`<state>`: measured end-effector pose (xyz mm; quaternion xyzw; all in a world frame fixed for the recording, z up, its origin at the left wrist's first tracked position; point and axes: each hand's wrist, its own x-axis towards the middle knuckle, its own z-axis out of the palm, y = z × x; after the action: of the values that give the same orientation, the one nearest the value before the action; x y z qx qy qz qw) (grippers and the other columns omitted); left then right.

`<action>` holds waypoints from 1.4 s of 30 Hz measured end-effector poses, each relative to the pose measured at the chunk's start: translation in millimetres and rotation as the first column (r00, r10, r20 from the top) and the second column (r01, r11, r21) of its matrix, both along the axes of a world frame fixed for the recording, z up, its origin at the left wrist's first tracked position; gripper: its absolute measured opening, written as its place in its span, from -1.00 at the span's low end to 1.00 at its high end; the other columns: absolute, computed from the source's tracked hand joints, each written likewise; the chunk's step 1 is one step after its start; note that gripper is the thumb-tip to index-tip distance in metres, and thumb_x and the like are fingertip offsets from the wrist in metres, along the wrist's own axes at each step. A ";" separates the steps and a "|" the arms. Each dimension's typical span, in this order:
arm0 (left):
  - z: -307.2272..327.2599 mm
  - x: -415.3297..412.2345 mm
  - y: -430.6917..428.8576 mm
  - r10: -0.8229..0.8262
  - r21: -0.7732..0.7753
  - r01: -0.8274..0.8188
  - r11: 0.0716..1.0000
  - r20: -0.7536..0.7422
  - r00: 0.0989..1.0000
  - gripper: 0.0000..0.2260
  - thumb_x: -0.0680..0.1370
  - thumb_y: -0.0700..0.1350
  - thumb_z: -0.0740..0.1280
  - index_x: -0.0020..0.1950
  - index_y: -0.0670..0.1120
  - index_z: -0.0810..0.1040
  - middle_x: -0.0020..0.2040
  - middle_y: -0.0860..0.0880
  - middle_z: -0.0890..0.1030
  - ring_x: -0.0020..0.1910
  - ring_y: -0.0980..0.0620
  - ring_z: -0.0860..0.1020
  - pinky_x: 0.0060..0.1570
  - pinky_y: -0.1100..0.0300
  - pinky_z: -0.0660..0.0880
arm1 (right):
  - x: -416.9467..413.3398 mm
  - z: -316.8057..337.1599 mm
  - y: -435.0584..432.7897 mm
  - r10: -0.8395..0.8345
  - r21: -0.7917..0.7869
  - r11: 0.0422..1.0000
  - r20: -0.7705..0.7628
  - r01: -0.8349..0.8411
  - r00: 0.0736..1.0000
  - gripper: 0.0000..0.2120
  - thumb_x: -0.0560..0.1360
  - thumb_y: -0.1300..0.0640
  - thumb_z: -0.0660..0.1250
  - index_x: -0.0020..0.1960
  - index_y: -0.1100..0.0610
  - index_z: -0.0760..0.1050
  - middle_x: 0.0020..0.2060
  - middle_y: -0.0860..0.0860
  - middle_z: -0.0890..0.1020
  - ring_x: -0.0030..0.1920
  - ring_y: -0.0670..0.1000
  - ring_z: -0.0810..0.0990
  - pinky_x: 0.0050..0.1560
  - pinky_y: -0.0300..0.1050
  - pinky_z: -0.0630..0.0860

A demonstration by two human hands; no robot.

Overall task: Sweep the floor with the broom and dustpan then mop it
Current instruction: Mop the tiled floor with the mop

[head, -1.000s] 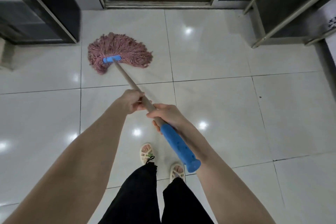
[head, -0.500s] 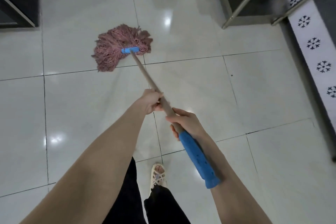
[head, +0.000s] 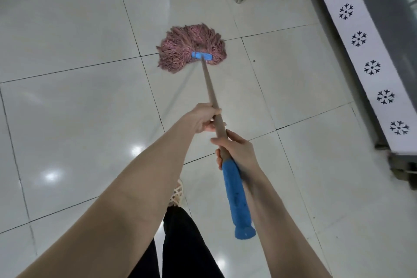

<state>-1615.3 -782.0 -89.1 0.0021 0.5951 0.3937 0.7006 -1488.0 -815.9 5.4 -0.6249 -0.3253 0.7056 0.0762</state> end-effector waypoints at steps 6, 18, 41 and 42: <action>-2.3 4.6 -40.0 0.044 0.015 -0.044 0.999 0.012 0.999 -0.75 0.62 -0.21 0.21 0.28 -0.27 0.41 -0.07 -0.16 0.52 -0.24 -0.05 0.63 -0.38 0.14 0.61 | 8.7 4.2 -30.9 0.025 -0.015 1.000 -0.034 -0.025 0.999 -0.53 0.39 0.41 0.43 0.28 0.24 0.47 -0.42 0.13 0.44 -0.59 0.00 0.40 -0.58 -0.26 0.38; 3.4 15.0 -247.1 0.240 -0.024 -0.241 0.970 -0.037 0.970 -0.81 0.63 -0.23 0.18 0.22 -0.25 0.39 -0.08 -0.17 0.50 -0.21 -0.07 0.61 -0.41 0.13 0.61 | 29.2 10.5 -197.6 0.278 -0.076 0.956 -0.091 -0.285 0.956 -0.49 0.38 0.45 0.40 0.30 0.20 0.49 -0.40 0.11 0.45 -0.58 -0.02 0.41 -0.56 -0.24 0.40; 28.2 178.1 -402.6 0.424 -0.118 -0.442 0.889 -0.152 0.893 -0.89 0.63 -0.28 0.17 0.10 -0.31 0.36 -0.12 -0.23 0.48 -0.23 -0.13 0.59 -0.40 0.05 0.61 | 189.2 30.0 -309.0 0.635 -0.052 0.767 -0.081 -0.639 0.768 -0.74 0.43 0.35 0.38 0.06 0.09 0.52 -0.40 0.12 0.49 -0.58 -0.05 0.45 -0.55 -0.31 0.38; 25.8 199.1 -396.5 0.426 -0.110 -0.441 0.891 -0.137 0.894 -0.91 0.62 -0.28 0.17 0.08 -0.31 0.37 -0.12 -0.22 0.48 -0.23 -0.13 0.59 -0.39 0.03 0.61 | 210.4 30.0 -304.8 0.624 -0.052 0.777 -0.074 -0.627 0.778 -0.72 0.43 0.35 0.37 0.07 0.08 0.52 -0.40 0.12 0.49 -0.58 -0.05 0.44 -0.55 -0.32 0.38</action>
<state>-1416.2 -1178.5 -63.3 -0.1576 0.6437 0.4974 0.5598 -1277.5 -1120.8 35.4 -0.4651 -0.4860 0.7185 -0.1768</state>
